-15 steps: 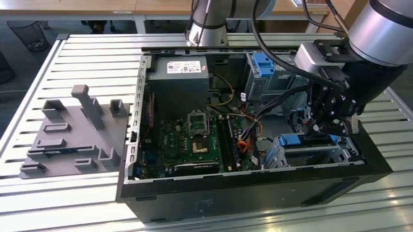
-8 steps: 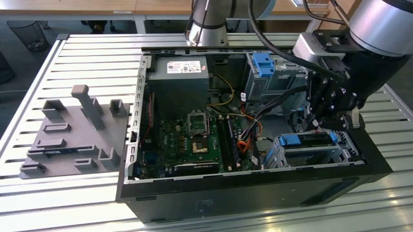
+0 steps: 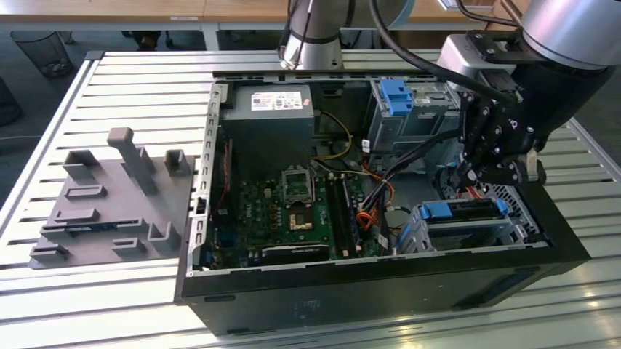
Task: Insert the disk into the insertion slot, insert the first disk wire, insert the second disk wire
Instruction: 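Insert the second disk wire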
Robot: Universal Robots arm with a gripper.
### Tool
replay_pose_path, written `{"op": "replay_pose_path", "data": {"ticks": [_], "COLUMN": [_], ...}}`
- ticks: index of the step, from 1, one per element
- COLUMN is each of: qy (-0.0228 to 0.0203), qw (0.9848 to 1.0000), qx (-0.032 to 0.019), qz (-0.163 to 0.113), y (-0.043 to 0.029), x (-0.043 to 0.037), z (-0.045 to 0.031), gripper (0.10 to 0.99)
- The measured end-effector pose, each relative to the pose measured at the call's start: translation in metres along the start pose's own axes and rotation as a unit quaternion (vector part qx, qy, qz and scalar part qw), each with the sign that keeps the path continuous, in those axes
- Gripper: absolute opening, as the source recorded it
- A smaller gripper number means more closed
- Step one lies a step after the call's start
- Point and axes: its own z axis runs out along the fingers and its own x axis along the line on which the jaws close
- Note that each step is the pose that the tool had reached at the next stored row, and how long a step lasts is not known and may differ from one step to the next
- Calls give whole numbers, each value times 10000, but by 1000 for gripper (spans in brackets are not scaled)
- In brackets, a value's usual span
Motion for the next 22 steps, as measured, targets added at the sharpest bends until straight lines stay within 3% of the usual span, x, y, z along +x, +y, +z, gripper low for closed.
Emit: {"op": "replay_pose_path", "data": {"ticks": [9,20,21,22], "qy": [0,42,43,45], "qw": [10000,10000,10000,10000], "qx": [0,7,9,9], "qz": [0,2,2,1], "y": [14,39,41,40], "x": [-183,-288,-297,-304], "z": [4,24,27,32], "gripper": [106,114,173,173]}}
